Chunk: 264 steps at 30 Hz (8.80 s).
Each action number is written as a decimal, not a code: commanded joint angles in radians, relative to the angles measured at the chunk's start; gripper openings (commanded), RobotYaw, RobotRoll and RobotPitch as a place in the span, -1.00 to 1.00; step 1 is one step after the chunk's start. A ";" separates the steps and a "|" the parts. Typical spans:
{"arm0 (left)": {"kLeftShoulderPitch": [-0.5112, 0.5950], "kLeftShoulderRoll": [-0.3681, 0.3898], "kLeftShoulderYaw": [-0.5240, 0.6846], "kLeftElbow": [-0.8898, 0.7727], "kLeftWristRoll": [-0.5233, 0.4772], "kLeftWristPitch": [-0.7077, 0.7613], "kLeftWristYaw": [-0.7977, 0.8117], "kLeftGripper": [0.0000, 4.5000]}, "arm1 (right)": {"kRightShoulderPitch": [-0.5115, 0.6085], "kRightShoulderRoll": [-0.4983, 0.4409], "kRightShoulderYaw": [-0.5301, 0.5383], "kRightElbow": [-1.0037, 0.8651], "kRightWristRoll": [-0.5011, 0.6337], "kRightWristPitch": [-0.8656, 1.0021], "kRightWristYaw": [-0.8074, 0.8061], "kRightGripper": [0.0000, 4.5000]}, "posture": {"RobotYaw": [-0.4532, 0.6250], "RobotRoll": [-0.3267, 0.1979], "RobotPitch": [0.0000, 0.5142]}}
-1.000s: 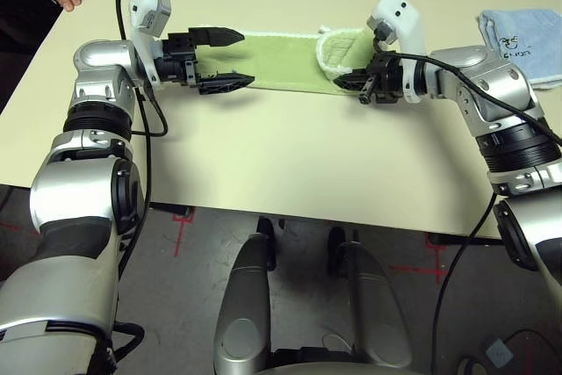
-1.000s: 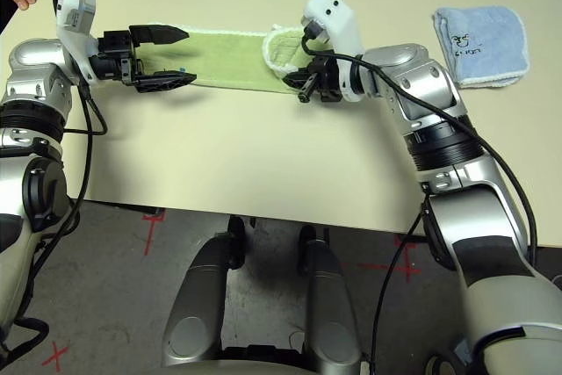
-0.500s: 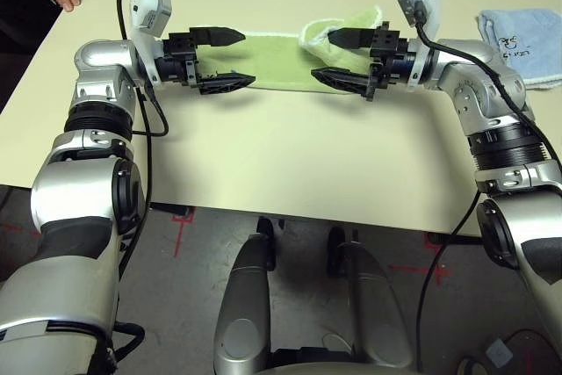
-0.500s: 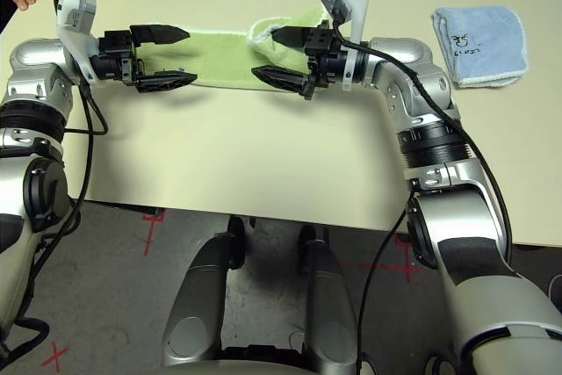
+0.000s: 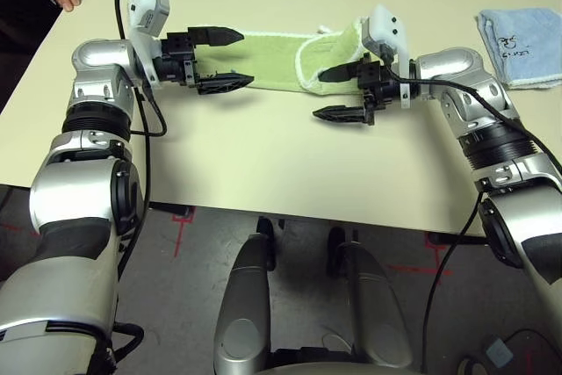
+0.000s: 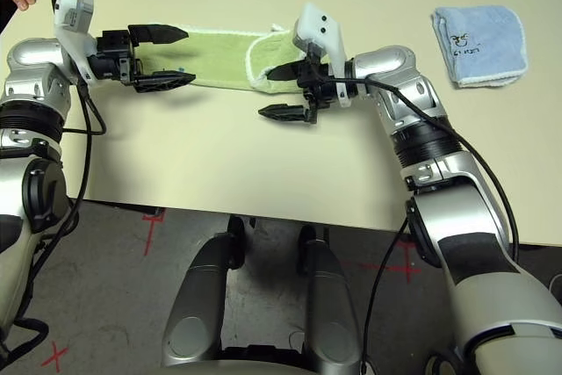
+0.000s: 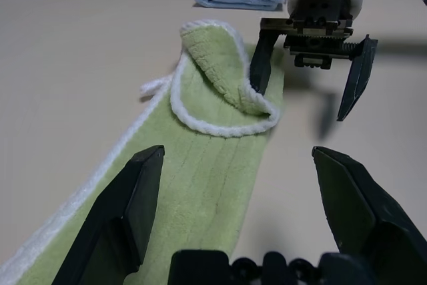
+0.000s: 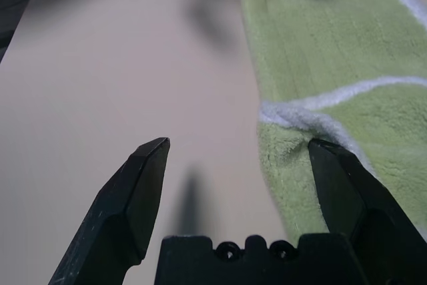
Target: Fold the towel and set it aside.
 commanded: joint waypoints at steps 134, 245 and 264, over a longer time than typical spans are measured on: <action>0.078 0.023 0.012 -0.124 -0.052 0.017 -0.038 1.00 | -0.217 0.083 -0.462 0.565 0.138 -0.341 -0.211 -0.98 | 0.11 0.25 0.42; 0.118 0.158 0.182 -0.457 -0.249 1.585 0.705 1.00 | 0.332 -0.283 -0.369 0.026 0.236 -0.263 0.189 0.99 | 0.04 0.25 0.41; 0.002 0.061 0.281 -0.207 -0.255 1.341 0.950 1.00 | 0.338 -0.281 -0.367 -0.021 0.234 -0.248 0.173 0.99 | 0.02 0.25 0.43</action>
